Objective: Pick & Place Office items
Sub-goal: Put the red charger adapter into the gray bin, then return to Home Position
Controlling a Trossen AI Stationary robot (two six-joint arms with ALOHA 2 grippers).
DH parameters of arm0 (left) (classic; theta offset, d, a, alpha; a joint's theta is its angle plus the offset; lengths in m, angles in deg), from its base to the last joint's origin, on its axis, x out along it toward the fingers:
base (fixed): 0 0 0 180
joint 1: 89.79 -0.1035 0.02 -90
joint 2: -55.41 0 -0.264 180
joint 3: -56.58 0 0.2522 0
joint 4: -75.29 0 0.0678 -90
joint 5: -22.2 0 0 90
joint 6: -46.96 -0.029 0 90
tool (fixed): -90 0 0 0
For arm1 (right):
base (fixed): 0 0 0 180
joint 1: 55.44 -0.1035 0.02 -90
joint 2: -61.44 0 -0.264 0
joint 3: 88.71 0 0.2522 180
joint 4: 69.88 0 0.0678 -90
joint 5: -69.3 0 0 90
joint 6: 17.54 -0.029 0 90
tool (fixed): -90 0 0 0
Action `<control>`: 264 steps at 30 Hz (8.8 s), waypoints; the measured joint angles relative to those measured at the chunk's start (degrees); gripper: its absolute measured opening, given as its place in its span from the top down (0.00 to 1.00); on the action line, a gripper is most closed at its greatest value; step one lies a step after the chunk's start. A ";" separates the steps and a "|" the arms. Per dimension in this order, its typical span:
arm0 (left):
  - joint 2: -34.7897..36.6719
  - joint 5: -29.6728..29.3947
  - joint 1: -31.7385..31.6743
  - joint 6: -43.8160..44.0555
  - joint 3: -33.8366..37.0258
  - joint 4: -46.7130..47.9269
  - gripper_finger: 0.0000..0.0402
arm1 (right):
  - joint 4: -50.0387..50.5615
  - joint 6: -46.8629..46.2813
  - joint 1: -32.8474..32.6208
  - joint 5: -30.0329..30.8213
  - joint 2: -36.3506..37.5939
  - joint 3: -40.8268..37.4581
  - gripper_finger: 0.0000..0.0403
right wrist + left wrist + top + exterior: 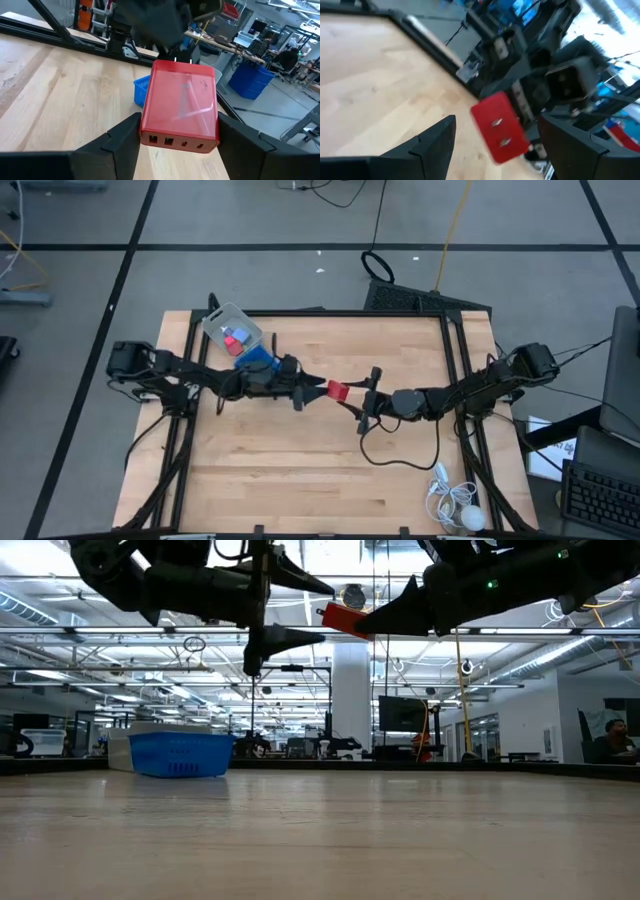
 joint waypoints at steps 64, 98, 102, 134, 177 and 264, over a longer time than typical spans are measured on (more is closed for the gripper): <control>-7.57 4.50 -0.39 -10.22 -7.24 1.56 0.60 | 1.80 -0.93 -0.06 0.17 0.00 0.09 0.41; 16.78 -26.69 9.48 -30.60 -7.18 37.60 0.67 | 21.52 -20.11 0.89 -6.32 21.34 -7.22 0.39; 19.10 -31.98 10.69 -30.23 -6.09 38.72 0.70 | 14.98 -21.41 2.86 -10.16 25.49 -13.17 0.39; 45.78 -63.78 2.15 -17.70 24.95 34.13 0.69 | 7.41 -28.86 9.49 -15.14 38.93 -27.08 0.39; 45.74 -28.41 -27.91 -6.54 29.26 31.45 0.87 | 7.30 -29.83 9.47 -13.58 38.58 -27.08 0.39; 85.02 -6.52 8.48 -43.30 36.67 42.58 0.88 | 28.61 -13.94 -1.01 -18.13 78.47 -35.21 0.39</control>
